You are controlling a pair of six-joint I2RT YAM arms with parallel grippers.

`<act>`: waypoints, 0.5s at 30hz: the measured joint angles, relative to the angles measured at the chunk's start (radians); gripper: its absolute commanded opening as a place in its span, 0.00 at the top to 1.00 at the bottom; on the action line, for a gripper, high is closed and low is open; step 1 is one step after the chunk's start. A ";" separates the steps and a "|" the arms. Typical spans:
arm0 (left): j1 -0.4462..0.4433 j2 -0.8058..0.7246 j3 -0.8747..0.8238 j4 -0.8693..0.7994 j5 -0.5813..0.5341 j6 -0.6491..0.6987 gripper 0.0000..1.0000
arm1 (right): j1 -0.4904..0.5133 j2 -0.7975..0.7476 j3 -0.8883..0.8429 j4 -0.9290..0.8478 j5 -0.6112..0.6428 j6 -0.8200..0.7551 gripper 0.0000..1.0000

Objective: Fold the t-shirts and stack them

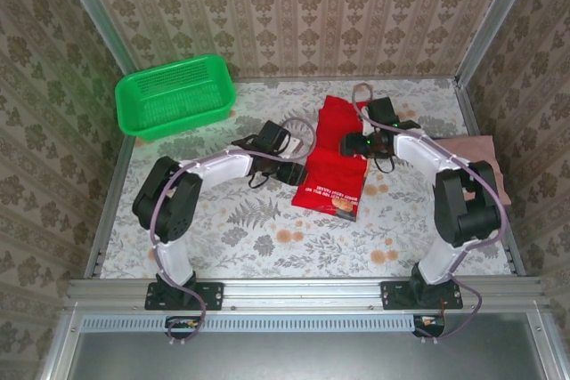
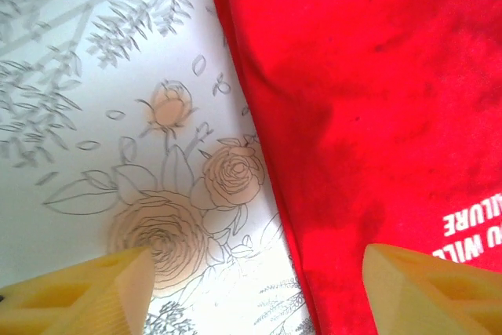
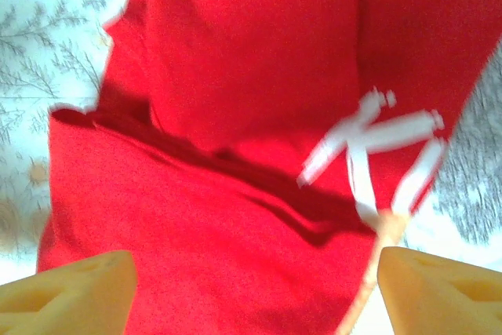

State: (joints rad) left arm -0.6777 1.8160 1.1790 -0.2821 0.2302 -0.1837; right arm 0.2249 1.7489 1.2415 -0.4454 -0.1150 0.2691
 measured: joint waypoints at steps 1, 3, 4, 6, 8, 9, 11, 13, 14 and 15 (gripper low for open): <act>0.001 -0.019 -0.009 0.010 -0.007 0.004 0.18 | 0.009 0.037 0.043 -0.003 0.012 0.011 0.13; 0.005 -0.069 -0.036 0.031 -0.021 0.014 0.14 | 0.024 0.129 0.145 -0.014 0.042 0.033 0.13; 0.005 -0.090 -0.047 0.038 -0.024 0.019 0.11 | 0.029 0.172 0.191 -0.026 0.055 0.043 0.13; 0.005 -0.133 -0.069 0.051 -0.035 0.023 0.09 | 0.038 0.270 0.290 -0.052 0.084 0.057 0.17; 0.005 -0.169 -0.091 0.059 -0.047 0.027 0.04 | 0.040 0.351 0.372 -0.088 0.104 0.066 0.22; 0.005 -0.187 -0.105 0.062 -0.053 0.029 0.00 | 0.040 0.387 0.405 -0.102 0.109 0.069 0.24; 0.005 -0.216 -0.130 0.067 -0.068 0.034 0.00 | 0.042 0.449 0.462 -0.130 0.109 0.066 0.26; 0.008 -0.239 -0.154 0.072 -0.080 0.034 0.00 | 0.046 0.492 0.495 -0.152 0.113 0.056 0.28; 0.012 -0.249 -0.169 0.075 -0.084 0.034 0.00 | 0.047 0.499 0.511 -0.167 0.115 0.052 0.29; 0.018 -0.258 -0.179 0.077 -0.088 0.033 0.00 | 0.050 0.499 0.520 -0.173 0.109 0.049 0.30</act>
State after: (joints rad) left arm -0.6601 1.5581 0.9997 -0.2054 0.1421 -0.1505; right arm 0.2749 2.2475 1.7611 -0.6186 -0.0059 0.3180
